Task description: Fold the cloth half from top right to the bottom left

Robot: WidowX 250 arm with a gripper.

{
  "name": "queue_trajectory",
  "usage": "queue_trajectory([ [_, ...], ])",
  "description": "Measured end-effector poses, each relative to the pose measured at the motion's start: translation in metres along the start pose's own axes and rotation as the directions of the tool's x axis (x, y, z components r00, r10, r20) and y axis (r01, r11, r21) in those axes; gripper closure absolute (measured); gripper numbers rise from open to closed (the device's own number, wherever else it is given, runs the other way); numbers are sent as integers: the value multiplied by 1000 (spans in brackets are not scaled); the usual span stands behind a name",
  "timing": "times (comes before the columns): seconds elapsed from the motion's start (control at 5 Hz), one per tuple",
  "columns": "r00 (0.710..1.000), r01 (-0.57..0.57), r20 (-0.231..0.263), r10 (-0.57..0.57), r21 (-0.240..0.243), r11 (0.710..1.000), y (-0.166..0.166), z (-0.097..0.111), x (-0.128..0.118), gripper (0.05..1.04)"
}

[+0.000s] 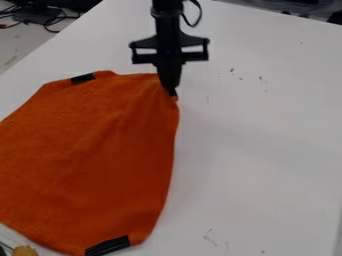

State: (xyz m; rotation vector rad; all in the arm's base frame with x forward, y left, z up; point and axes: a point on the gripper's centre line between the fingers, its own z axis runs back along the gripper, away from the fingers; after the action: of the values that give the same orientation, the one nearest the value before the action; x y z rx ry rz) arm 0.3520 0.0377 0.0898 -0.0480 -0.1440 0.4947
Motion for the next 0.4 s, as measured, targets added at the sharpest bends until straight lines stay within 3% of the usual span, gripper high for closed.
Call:
queue_trajectory([
  [0.2, 986, -164, 31, 166, -54, 985, 48, 24, 9, 1021],
  [0.4, 959, -280, 16, 281, -67, 958, 99, 23, 12, 1021],
])
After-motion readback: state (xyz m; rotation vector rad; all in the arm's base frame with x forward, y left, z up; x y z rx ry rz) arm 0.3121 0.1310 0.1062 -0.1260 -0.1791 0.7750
